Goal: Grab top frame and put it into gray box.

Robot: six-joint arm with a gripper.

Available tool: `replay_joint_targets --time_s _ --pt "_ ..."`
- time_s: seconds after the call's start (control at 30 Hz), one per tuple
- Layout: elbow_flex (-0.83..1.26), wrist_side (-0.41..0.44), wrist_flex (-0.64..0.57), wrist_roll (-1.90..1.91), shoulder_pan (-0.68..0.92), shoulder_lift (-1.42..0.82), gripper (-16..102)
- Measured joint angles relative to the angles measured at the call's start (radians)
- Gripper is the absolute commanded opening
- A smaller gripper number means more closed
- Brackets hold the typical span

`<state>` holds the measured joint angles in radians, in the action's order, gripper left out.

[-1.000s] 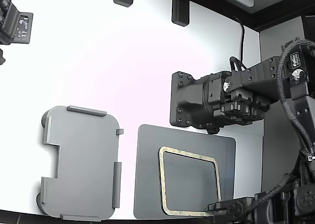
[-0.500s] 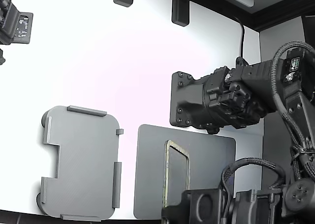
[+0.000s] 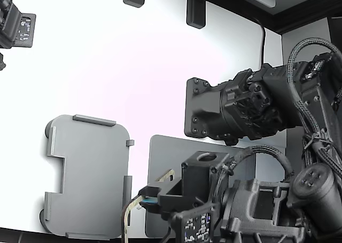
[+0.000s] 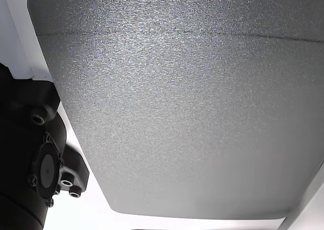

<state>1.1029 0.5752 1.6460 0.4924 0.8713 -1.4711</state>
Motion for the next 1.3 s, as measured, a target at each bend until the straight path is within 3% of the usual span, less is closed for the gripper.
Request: replay_joint_targets --time_s 0.1,0.27,0.47,0.7,1.0,1.3 --pt "-0.032 -0.029 0.000 0.063 -0.060 0.012 -13" --pt "-0.103 -0.153 0.000 0.054 -0.192 0.067 -13" --pt "-0.144 -0.130 0.000 0.291 -0.256 0.101 -13" --pt "-0.057 -0.164 0.000 0.942 -0.268 0.101 -13" --pt "0.005 -0.337 0.000 1.660 -0.313 0.094 -13" --pt "0.129 -0.479 0.000 1.746 -0.318 0.052 -13"
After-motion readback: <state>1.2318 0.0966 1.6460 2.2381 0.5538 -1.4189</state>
